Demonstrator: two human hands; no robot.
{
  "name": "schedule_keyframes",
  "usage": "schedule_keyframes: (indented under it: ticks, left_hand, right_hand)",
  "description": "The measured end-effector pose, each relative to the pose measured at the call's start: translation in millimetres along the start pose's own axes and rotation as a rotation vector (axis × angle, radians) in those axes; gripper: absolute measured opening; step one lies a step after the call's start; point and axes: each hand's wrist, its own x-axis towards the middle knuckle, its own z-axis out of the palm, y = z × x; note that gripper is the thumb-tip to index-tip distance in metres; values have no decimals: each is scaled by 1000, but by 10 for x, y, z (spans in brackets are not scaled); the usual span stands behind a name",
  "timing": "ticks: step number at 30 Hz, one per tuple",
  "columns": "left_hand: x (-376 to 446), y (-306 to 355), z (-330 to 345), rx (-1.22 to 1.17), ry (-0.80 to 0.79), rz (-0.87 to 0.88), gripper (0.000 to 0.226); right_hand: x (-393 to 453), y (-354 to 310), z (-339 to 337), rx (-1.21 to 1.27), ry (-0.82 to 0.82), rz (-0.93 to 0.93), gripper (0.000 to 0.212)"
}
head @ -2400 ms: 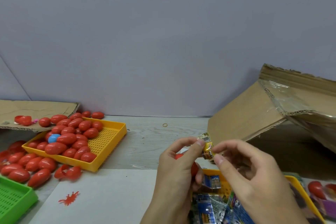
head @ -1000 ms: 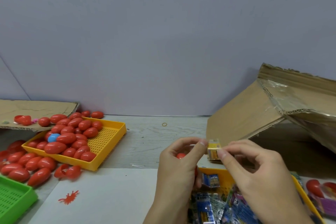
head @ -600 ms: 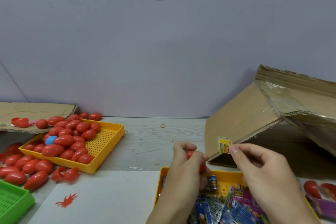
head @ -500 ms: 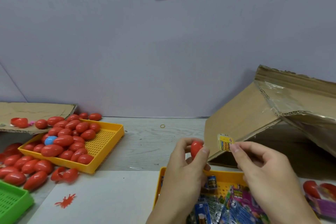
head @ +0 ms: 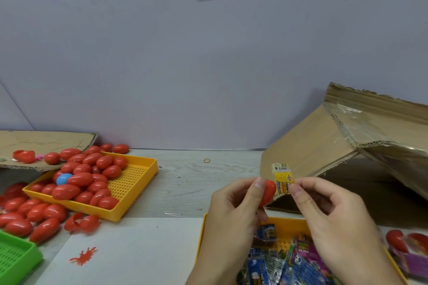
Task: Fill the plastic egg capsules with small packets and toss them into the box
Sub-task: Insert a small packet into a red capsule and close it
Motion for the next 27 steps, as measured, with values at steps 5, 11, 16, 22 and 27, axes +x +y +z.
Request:
schedule_keyframes:
  ticks: [5,11,16,22,27]
  left_hand:
    - [-12,14,0,-39,-35,-32,30]
    - [-18,25,15,-51,-24,-46,27]
    - [-25,53,16,-50,26,-28,29]
    - [-20,76,16,-66,61,-32,30]
    - [-22,64,16,-46,41,-22,30]
  right_hand:
    - [-9,-5,1,-95,6,-83,13]
    - [-11,-1,12,-80,-21,-106,10]
    - [-16,8,-5,-154,61,-135,15]
    - [-28,-15,8,-169,7,-154,15]
    - [-8,-1,4,-16,-68,-53,16]
